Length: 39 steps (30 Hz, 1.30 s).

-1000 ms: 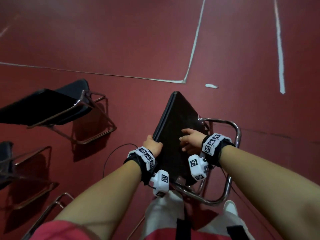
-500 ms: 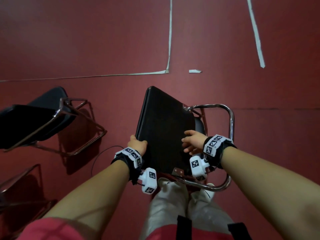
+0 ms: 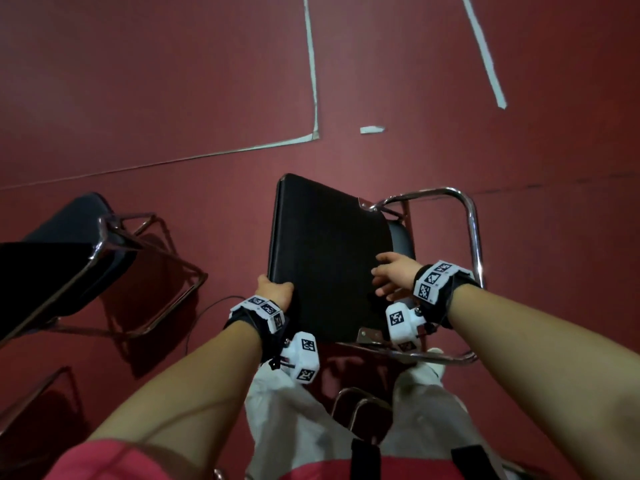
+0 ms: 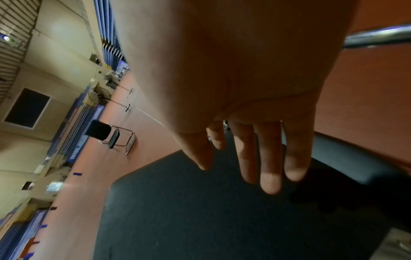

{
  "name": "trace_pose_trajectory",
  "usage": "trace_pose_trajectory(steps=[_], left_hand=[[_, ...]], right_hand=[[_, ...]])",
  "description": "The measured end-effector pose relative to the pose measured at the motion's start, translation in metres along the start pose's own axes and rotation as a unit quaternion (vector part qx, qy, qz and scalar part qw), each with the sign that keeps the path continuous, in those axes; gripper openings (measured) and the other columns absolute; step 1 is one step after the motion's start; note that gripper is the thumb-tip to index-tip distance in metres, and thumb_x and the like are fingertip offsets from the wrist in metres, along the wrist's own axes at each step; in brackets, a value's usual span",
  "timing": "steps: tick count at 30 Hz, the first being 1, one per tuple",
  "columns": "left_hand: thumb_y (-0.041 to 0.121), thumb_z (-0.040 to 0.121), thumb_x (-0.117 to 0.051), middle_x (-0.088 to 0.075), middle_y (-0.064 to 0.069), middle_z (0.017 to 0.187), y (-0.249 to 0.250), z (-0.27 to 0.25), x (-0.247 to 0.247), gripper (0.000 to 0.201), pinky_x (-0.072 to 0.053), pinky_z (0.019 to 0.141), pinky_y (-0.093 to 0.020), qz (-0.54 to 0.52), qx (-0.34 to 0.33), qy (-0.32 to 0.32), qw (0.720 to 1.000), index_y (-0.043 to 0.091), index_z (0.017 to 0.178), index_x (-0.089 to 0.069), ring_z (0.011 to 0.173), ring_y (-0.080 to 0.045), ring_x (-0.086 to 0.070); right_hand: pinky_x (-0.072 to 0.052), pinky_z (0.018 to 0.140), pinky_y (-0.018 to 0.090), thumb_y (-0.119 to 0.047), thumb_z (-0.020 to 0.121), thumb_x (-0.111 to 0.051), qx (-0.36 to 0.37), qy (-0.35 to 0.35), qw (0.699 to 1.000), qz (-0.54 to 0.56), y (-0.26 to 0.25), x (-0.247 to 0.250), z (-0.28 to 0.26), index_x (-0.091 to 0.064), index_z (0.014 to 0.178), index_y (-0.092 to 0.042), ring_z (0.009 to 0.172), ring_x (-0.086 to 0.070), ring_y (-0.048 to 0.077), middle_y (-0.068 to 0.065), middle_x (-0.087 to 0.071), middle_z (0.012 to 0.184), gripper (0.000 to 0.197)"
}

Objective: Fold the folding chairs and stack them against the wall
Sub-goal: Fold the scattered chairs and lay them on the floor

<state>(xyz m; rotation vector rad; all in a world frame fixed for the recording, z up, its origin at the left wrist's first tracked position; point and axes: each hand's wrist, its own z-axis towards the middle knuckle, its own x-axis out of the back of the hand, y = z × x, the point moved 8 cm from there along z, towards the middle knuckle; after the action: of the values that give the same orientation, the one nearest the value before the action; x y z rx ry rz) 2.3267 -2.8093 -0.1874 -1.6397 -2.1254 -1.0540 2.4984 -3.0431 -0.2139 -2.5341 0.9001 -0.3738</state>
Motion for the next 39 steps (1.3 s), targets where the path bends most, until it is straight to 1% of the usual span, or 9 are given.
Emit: trace_pose_trajectory(steps=[5, 8, 11, 15, 20, 25, 30, 36, 39], left_hand=[[0.017, 0.087, -0.064, -0.063, -0.019, 0.115, -0.039, 0.076, 0.015, 0.045, -0.052, 0.093, -0.042, -0.008, 0.006, -0.055, 0.998, 0.004, 0.126, -0.047, 0.098, -0.035, -0.062], [0.016, 0.088, -0.064, -0.059, -0.016, 0.112, -0.062, 0.126, 0.014, 0.045, -0.049, 0.095, -0.039, 0.0, 0.017, -0.079, 0.997, 0.002, 0.127, -0.046, 0.099, -0.033, -0.059], [0.017, 0.087, -0.063, -0.061, -0.018, 0.116, -0.082, 0.163, 0.011, 0.047, -0.047, 0.101, -0.044, 0.006, 0.027, -0.083, 0.996, 0.001, 0.127, -0.046, 0.105, -0.036, -0.06], [0.023, 0.085, -0.063, -0.059, -0.015, 0.117, -0.104, 0.199, 0.004, 0.054, -0.046, 0.104, -0.047, 0.023, 0.042, -0.094, 0.994, 0.002, 0.131, -0.045, 0.11, -0.037, -0.06], [0.039, 0.061, -0.059, -0.059, -0.017, 0.121, -0.133, 0.24, -0.014, 0.078, -0.048, 0.101, -0.052, 0.014, 0.06, -0.101, 0.993, 0.008, 0.131, -0.043, 0.107, -0.04, -0.061], [0.032, 0.078, -0.064, -0.059, -0.011, 0.12, -0.147, 0.259, -0.022, 0.061, -0.047, 0.103, -0.047, 0.009, 0.032, -0.083, 0.996, 0.009, 0.131, -0.046, 0.109, -0.035, -0.06], [0.041, 0.059, -0.058, -0.06, -0.016, 0.126, -0.16, 0.273, -0.033, 0.081, -0.049, 0.101, -0.052, 0.008, 0.037, -0.063, 0.997, 0.011, 0.134, -0.045, 0.107, -0.038, -0.061], [0.041, 0.064, -0.056, -0.06, -0.011, 0.131, -0.175, 0.277, -0.04, 0.081, -0.045, 0.104, -0.051, -0.011, 0.032, -0.029, 0.999, 0.015, 0.14, -0.044, 0.112, -0.037, -0.059], [0.045, 0.071, -0.055, -0.059, -0.009, 0.131, -0.184, 0.266, -0.041, 0.077, -0.045, 0.104, -0.049, -0.052, 0.036, -0.014, 0.998, 0.016, 0.142, -0.044, 0.113, -0.035, -0.058]], right_hand=[[-0.047, 0.055, 0.028, -0.017, 0.098, -0.055, -0.037, 0.055, 0.996, 0.053, 0.019, -0.064, 0.032, -0.033, 0.149, -0.024, 0.067, -0.06, 0.019, 0.006, -0.059, 0.09, 0.056], [-0.056, 0.077, 0.039, -0.019, 0.096, -0.059, -0.057, 0.107, 0.99, 0.075, 0.037, -0.102, 0.063, -0.041, 0.147, -0.027, 0.099, -0.065, 0.026, 0.005, -0.06, 0.114, 0.054], [-0.056, 0.085, 0.043, -0.018, 0.094, -0.062, -0.076, 0.14, 0.982, 0.105, 0.063, -0.136, 0.09, -0.047, 0.143, -0.026, 0.108, -0.062, 0.028, 0.006, -0.059, 0.12, 0.051], [-0.047, 0.066, 0.027, -0.018, 0.091, -0.066, -0.063, 0.169, 0.978, 0.102, 0.098, -0.164, 0.121, -0.048, 0.143, -0.02, 0.095, -0.057, 0.021, 0.002, -0.055, 0.113, 0.055], [-0.048, 0.07, 0.034, -0.011, 0.096, -0.058, -0.092, 0.17, 0.968, 0.163, 0.147, -0.189, 0.148, -0.041, 0.146, -0.022, 0.086, -0.057, 0.026, 0.012, -0.057, 0.103, 0.054], [-0.047, 0.072, 0.027, -0.017, 0.09, -0.064, -0.076, 0.172, 0.971, 0.15, 0.167, -0.207, 0.173, -0.04, 0.149, -0.019, 0.083, -0.053, 0.014, 0.001, -0.05, 0.11, 0.064], [-0.047, 0.085, 0.033, -0.022, 0.089, -0.065, -0.044, 0.166, 0.976, 0.132, 0.173, -0.213, 0.187, -0.039, 0.15, -0.021, 0.099, -0.048, 0.017, -0.001, -0.046, 0.11, 0.067], [-0.041, 0.061, 0.02, -0.011, 0.089, -0.065, -0.012, 0.189, 0.97, 0.153, 0.188, -0.217, 0.192, -0.047, 0.143, -0.017, 0.083, -0.054, 0.017, -0.001, -0.052, 0.084, 0.058], [-0.046, 0.075, 0.024, -0.007, 0.091, -0.061, -0.006, 0.185, 0.963, 0.194, 0.195, -0.215, 0.182, -0.047, 0.143, -0.015, 0.09, -0.056, 0.015, -0.001, -0.057, 0.092, 0.054]])
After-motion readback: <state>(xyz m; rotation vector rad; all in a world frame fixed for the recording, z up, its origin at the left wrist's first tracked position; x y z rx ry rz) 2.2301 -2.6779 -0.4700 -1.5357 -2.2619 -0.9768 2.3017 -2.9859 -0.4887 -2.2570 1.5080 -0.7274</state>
